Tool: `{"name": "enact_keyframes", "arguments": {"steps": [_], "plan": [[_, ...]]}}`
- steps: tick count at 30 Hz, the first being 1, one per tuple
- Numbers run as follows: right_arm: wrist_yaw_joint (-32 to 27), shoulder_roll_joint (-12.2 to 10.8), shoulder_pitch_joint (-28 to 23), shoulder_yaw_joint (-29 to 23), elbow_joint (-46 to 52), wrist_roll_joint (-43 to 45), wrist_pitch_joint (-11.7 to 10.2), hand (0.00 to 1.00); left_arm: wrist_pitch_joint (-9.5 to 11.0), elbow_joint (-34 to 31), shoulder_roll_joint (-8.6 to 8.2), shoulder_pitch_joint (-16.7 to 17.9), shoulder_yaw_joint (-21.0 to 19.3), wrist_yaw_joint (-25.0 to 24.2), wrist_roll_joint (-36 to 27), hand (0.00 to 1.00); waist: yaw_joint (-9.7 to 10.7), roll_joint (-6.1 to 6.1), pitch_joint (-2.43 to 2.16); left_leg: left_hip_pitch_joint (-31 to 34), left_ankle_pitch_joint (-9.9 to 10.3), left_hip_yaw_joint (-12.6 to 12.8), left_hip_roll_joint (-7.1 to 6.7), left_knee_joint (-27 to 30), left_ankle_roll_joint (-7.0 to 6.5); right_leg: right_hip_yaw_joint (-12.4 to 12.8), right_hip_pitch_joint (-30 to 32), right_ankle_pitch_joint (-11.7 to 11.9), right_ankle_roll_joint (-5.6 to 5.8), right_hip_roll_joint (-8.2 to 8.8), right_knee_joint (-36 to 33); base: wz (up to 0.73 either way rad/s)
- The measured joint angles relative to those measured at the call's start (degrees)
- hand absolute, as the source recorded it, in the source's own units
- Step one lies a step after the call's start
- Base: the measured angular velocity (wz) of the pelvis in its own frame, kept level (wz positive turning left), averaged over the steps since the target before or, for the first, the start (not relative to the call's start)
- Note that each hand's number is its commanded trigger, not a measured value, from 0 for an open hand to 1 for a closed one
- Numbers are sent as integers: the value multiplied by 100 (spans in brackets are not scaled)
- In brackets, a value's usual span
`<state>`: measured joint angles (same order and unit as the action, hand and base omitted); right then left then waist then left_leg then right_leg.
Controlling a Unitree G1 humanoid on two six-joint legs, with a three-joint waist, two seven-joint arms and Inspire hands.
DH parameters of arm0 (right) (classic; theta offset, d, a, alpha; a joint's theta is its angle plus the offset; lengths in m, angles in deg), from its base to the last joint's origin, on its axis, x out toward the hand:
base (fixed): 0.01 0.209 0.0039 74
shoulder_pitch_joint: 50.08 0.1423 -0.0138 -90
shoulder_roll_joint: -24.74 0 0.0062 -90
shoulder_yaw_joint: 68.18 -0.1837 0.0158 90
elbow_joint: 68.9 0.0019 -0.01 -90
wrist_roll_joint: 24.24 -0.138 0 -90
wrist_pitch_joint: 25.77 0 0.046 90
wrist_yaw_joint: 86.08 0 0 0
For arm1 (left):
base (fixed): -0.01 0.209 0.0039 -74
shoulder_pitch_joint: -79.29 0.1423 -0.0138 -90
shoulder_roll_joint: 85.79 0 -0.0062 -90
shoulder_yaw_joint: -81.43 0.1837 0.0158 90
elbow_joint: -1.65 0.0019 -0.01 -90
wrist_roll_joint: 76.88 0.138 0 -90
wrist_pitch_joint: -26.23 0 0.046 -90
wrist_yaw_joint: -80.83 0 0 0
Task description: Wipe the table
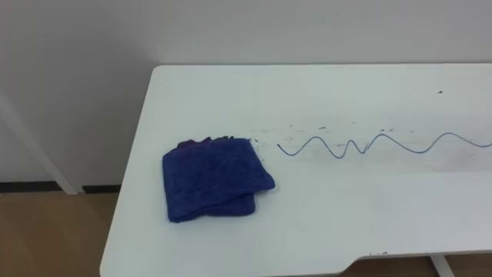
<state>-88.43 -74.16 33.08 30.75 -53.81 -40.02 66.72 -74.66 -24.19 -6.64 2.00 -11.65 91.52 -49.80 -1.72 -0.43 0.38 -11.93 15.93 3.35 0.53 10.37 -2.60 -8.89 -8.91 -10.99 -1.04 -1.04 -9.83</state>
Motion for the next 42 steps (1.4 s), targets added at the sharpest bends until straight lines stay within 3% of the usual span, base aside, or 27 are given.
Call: {"name": "enact_keyframes", "arguments": {"steps": [16,22,27,31,34,36,40,42], "plan": [[5,0,4,-23,131,16,-19,0,96,-7,9,15,-63,129,0,0,5,-2,-2,30,0,-18,-4,-10,0,6,28,0,0,1,19,0],[49,2,-13,-217,-37,-564,4,0,86,-6,6,80,-81,-18,-4,0,32,-19,-8,30,0,-42,-4,-10,0,3,27,0,0,30,7,2],[-13,41,-269,-1087,-185,-1119,49,0,-33,-93,10,163,-594,-127,7,0,215,-58,-27,5,0,-19,-1,-50,0,11,20,-3,-2,21,15,1],[-232,152,-442,-1650,-351,-1255,279,0,-66,-288,77,254,-796,-122,-35,0,423,-135,-44,5,-1,-20,-16,-21,-1,15,15,-17,9,36,-7,0],[-438,200,-520,-2346,-382,-1278,446,0,-19,-343,120,227,-1093,-113,-42,0,496,-217,-31,-32,-1,52,-9,-18,-1,110,23,-19,10,25,-31,-17],[-742,300,-468,-2874,-337,-1429,521,0,-6,-354,177,185,-1248,-76,-43,0,495,-272,-31,-94,-1,160,1,-76,-2,279,78,-20,5,-5,-94,-36],[-1310,550,-262,-3283,-110,-1539,523,0,41,-406,302,170,-1248,5,-49,0,511,-362,-24,-88,3,263,-7,-86,-9,374,208,-10,9,-14,-200,-19],[-1742,720,-146,-3318,462,-1501,503,0,75,-522,348,211,-1244,41,-63,0,515,-378,-21,-70,2,295,-19,-165,-27,397,293,-3,17,-35,-237,-16]]}}
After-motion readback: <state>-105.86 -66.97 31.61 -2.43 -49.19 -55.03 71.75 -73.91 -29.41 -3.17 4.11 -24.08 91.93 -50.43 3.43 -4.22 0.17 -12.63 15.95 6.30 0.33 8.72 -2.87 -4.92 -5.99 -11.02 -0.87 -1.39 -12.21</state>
